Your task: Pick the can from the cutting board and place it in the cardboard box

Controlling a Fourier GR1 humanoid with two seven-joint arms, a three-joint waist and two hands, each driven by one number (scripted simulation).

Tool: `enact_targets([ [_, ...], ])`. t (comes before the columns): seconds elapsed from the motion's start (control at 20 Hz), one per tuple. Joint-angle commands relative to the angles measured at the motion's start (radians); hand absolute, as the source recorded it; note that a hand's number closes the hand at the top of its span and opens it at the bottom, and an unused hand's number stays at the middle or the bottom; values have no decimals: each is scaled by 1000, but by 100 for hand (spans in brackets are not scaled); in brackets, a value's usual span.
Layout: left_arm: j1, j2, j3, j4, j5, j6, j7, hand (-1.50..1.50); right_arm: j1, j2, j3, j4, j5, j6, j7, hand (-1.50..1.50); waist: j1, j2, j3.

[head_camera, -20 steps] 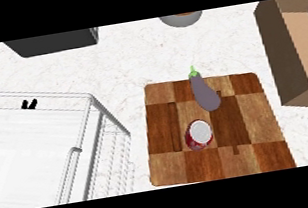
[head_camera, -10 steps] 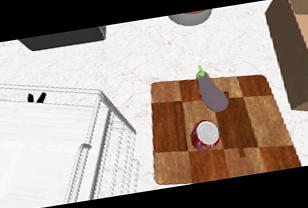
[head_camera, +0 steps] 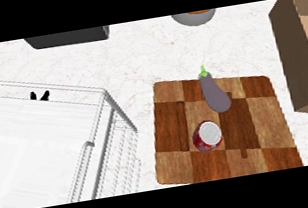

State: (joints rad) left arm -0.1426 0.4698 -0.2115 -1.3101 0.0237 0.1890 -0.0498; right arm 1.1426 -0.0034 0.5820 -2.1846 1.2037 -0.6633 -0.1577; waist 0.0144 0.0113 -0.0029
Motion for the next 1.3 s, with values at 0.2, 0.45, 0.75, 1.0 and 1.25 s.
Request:
enact_targets([
  [0.2,2,-44,-16,-22,-20,-23,-3,0,-311,3,92,55,246,153,413,-150,-9,-6,2],
  [0.45,8,-50,7,-19,-13,-62,-8,0,-481,3,49,155,273,112,483,-150,-15,-11,3],
  [0.75,-39,-60,8,-29,-63,-63,46,0,-540,-2,68,169,302,214,568,-150,-19,-12,3],
  [1.0,-4,-76,31,-16,-87,-69,25,0,-673,-4,35,186,272,313,645,-150,-17,-12,3],
  [1.25,28,-98,48,-38,-84,-86,-7,0,-806,3,-16,326,233,266,690,-150,-14,-11,3],
])
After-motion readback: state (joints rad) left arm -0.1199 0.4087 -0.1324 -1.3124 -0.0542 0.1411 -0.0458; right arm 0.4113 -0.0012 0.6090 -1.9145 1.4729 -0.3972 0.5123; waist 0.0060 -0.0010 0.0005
